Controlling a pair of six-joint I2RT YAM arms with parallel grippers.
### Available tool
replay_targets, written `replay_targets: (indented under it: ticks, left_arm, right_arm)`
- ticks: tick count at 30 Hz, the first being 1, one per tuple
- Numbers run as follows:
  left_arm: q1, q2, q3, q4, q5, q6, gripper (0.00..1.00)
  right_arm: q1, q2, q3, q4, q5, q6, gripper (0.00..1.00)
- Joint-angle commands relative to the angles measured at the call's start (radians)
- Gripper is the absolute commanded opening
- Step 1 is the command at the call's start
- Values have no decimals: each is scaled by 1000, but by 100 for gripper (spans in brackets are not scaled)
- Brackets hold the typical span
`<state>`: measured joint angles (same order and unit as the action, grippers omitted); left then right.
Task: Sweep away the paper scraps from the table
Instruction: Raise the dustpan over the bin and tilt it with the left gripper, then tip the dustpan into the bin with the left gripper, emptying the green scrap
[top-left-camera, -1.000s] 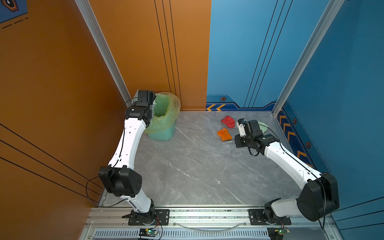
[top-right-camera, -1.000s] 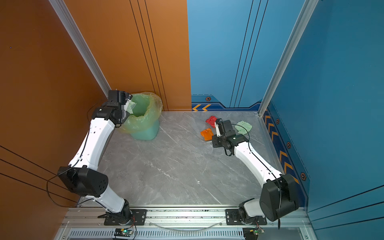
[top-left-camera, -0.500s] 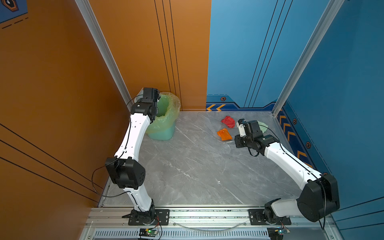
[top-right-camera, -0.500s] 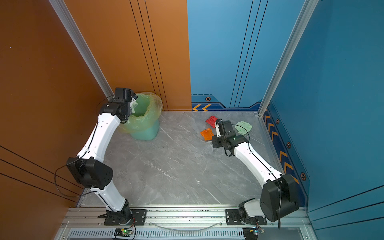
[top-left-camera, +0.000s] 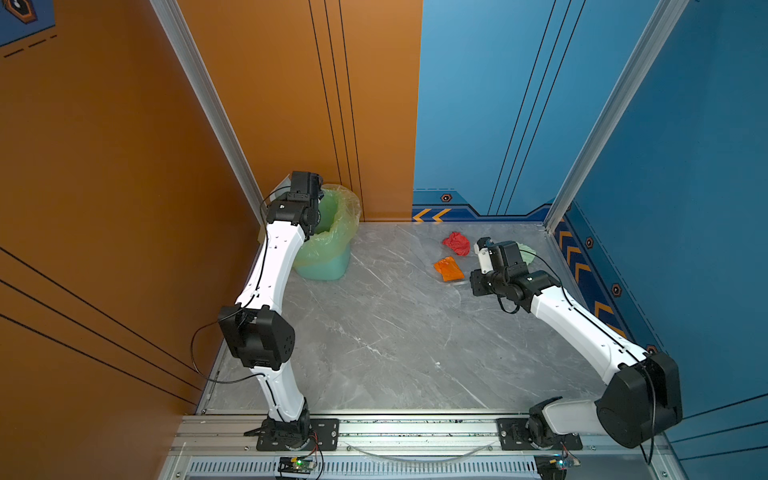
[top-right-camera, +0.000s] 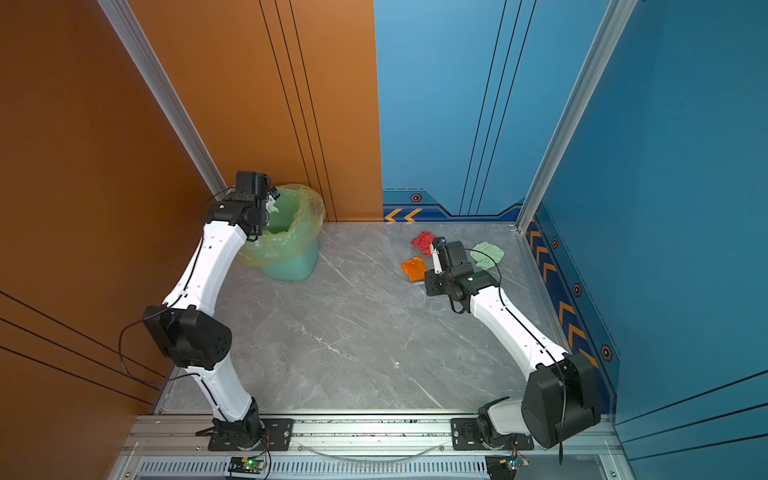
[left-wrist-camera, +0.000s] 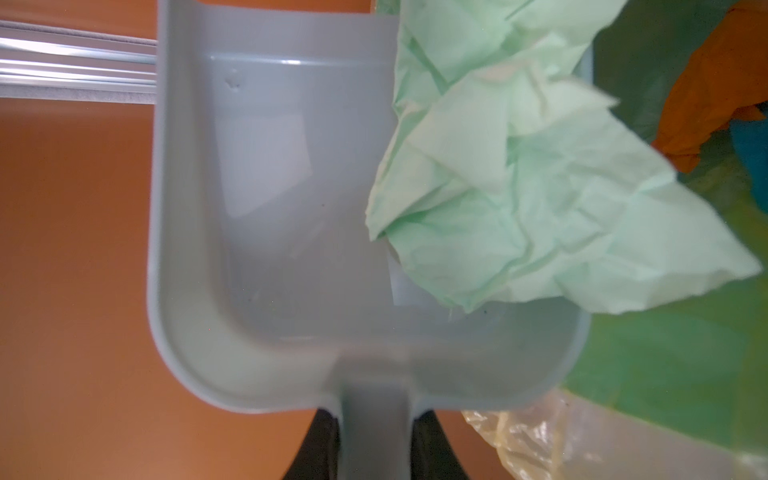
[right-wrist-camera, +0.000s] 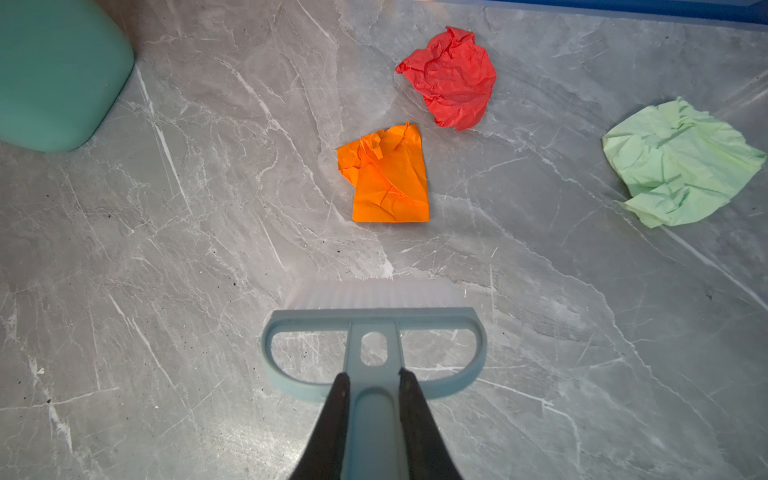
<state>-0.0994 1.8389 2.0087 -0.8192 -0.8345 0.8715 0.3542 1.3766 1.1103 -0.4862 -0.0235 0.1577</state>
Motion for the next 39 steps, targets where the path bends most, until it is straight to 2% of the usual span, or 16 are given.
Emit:
replay_targets:
  ticks: [1,4,8,10,22,29,39]
  left_arm:
    - [-9,14,38,7,-44,59,9]
    - [-11,26,43,19,-70,112,9]
    - [-13,22,50,20,-53,118,9]
    - [-12,23,50,35,-63,168,9]
    - [-26,55,117,39,-71,271,10]
    - [-26,44,142,37,-39,223,10]
    - [-46,-35,142,37,145,68,10]
  right_arm:
    - [3,-23,-9,15,-6,15,0]
    - [3,-22,-11,15,-5,13,0]
    - [2,-19,-13,16,-7,15,0]
    - [2,-17,-13,16,-9,14,0]
    - [0,-24,-18,16,-9,16,0]
    - [-7,-30,-25,29,-4,24,0]
    - [-47,1,16,88,40,121,0]
